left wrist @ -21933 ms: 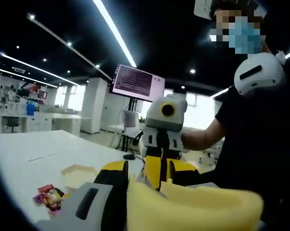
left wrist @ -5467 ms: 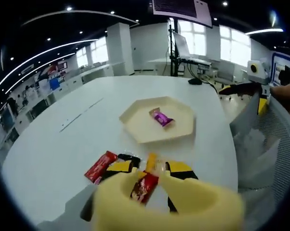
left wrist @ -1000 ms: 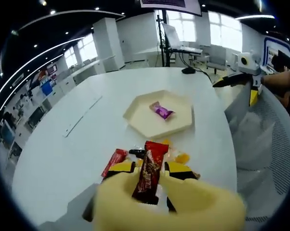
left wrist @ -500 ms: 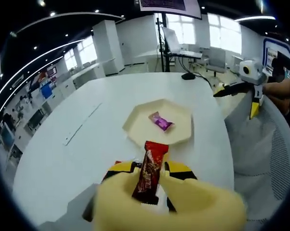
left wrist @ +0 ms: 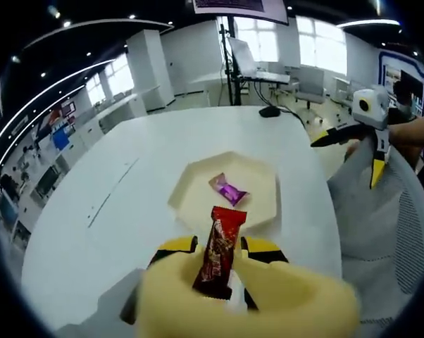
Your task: Place the target food into the container with the food tongs after gripping and lifting it, then release it inside without dropping or visibly crushing the food.
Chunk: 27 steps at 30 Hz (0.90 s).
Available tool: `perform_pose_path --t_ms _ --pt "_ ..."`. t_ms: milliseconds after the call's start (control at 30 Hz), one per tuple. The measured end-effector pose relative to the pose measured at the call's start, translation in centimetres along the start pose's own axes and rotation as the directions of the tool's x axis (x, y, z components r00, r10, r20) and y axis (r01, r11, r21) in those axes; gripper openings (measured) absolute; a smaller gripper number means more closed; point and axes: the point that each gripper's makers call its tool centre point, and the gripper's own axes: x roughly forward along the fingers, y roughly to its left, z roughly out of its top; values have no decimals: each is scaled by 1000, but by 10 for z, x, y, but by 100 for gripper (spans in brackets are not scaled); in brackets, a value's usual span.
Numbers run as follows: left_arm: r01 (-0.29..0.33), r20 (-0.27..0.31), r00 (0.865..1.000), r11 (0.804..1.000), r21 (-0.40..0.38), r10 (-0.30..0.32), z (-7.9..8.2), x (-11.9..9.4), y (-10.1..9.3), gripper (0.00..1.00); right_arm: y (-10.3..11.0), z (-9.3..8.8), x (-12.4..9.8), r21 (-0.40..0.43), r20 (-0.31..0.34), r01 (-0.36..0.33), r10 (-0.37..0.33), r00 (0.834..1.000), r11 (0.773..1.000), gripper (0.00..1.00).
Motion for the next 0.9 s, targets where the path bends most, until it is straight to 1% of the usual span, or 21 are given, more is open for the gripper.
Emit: perform_pose_path --t_ms 33,267,433,600,733,900 --pt "-1 -9 1000 1000 10 1 0 3 -1 21 0 0 0 -7 -3 3 -3 1000 1000 99" --pt "20 -13 1000 1000 17 -19 13 19 -7 21 -1 0 0 -15 -1 10 -10 1000 1000 99" --pt "32 -10 999 999 35 -32 28 33 -10 21 0 0 0 -16 -1 6 -6 1000 1000 99" --pt "41 -12 999 999 33 -41 36 47 -11 21 0 0 0 -24 -4 8 -8 1000 1000 99" --pt "53 -3 999 998 21 -53 41 54 -13 21 0 0 0 -24 -3 4 -4 1000 1000 99" --pt "56 0 998 998 30 -56 49 59 -13 21 1 1 1 -24 0 -1 1 1000 1000 99"
